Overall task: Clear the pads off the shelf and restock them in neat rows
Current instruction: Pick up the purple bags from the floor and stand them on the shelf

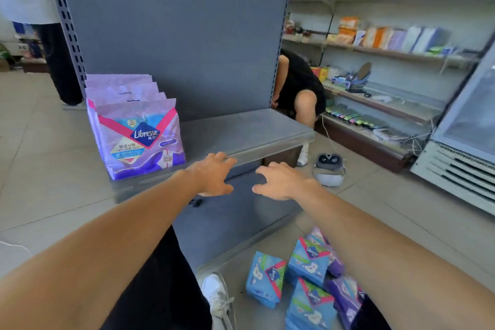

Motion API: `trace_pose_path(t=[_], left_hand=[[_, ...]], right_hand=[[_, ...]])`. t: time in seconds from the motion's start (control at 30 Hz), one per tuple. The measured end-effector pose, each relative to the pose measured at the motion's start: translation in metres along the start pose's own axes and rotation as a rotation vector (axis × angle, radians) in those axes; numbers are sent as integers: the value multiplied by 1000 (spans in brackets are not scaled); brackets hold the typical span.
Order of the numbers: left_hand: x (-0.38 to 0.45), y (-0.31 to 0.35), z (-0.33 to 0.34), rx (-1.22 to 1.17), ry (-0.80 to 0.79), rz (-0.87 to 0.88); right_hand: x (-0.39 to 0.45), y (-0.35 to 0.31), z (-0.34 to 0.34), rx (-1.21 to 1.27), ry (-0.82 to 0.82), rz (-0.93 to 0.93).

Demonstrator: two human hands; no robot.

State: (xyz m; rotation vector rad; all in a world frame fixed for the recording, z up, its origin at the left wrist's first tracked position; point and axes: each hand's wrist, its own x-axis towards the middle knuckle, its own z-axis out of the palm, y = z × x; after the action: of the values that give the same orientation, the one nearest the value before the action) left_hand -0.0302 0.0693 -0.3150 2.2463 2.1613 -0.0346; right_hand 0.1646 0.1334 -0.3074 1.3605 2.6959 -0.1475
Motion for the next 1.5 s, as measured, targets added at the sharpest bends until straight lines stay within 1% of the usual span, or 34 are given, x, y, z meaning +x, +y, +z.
trace_pose_path(t=[0.13, 0.4, 0.5, 0.6, 0.8, 0.93, 1.07, 1.13, 1.2, 1.27, 1.4, 1.5], left_hand=[[23, 46, 4, -27, -65, 77], [72, 134, 22, 1, -151, 319], [91, 171, 36, 4, -169, 422], [111, 205, 60, -16, -230, 511], [161, 256, 111, -24, -262, 593], [206, 281, 155, -12, -302, 582], [250, 291, 204, 18, -352, 542], [275, 291, 235, 55, -386, 507], [298, 289, 262, 56, -410, 463], [318, 290, 289, 35, -425, 430], [347, 292, 344, -43, -465, 350], [357, 296, 380, -123, -509, 257]], right_hand=[[-38, 48, 8, 22, 0, 150], [-118, 122, 38, 95, -8, 417], [-145, 148, 59, 133, -18, 537], [-170, 177, 90, 184, -48, 656], [-190, 232, 155, 340, -118, 862], [-179, 273, 210, 465, -142, 960], [-158, 298, 278, 818, -108, 1118], [-145, 311, 316, 885, -105, 1184], [-133, 320, 350, 909, -165, 1214], [-121, 329, 385, 1001, -192, 1275], [-103, 331, 436, 1332, -87, 1609], [-92, 333, 466, 1413, -11, 1784]])
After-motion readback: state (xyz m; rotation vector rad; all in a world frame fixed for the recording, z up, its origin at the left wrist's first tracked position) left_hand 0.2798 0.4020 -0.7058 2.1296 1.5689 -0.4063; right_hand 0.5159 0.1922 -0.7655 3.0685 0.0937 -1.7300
